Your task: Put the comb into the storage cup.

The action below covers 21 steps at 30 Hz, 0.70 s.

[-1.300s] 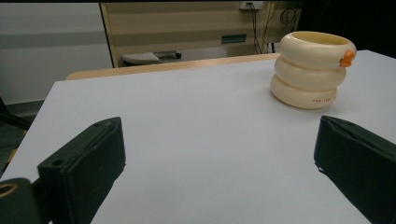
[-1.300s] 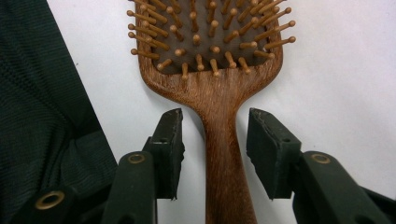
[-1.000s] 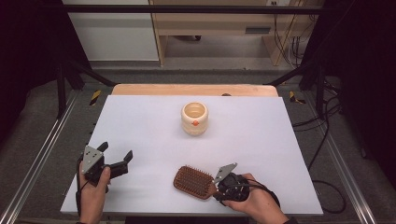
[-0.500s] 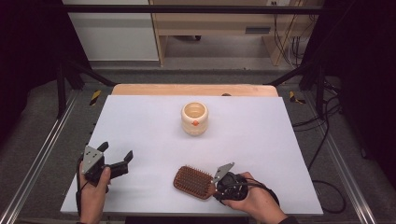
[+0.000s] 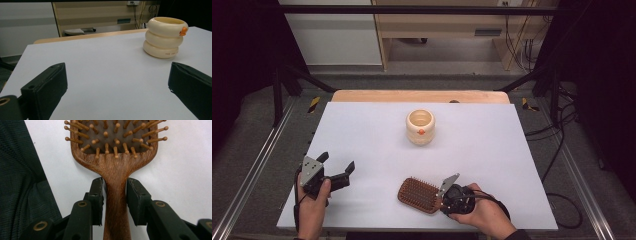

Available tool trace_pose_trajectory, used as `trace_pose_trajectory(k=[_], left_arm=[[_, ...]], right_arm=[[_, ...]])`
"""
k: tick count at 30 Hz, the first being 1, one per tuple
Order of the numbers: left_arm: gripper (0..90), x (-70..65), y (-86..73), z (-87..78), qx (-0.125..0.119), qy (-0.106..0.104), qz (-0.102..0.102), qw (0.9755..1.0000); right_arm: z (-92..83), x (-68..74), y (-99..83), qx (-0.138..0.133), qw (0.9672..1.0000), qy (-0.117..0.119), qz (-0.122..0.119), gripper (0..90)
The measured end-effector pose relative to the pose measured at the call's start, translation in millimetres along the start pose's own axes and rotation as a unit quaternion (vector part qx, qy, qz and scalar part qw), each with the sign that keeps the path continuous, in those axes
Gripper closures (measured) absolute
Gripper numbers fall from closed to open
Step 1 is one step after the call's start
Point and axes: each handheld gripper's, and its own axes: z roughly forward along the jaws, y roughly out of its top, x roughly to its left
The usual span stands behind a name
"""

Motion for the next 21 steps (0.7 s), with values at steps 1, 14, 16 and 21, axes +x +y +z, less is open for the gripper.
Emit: trace_pose_trajectory(k=[1, 14, 16, 21], left_arm=[[2.3, -0.1, 0.0, 0.0, 0.0, 0.0, 0.0, 1.0], [2.4, -2.2, 0.1, 0.1, 0.001, -0.003, 0.002, 1.0], [2.4, -2.2, 0.1, -0.4, 0.001, -0.003, 0.002, 1.0], [2.4, -2.0, -0.1, -0.1, 0.001, -0.004, 0.0, 1.0]], right_arm=[[0.1, -0.1, 0.3, 0.002, 1.0, 0.001, 0.002, 67.6], [0.1, -0.7, 2.2, 0.007, 0.9999, 0.006, -0.005, 72.8], [-0.8, 0.2, 1.7, 0.003, 1.0, 0.002, -0.005, 72.8], [-6.9, 0.5, 3.1, -0.018, 0.9998, -0.002, 0.003, 72.8]])
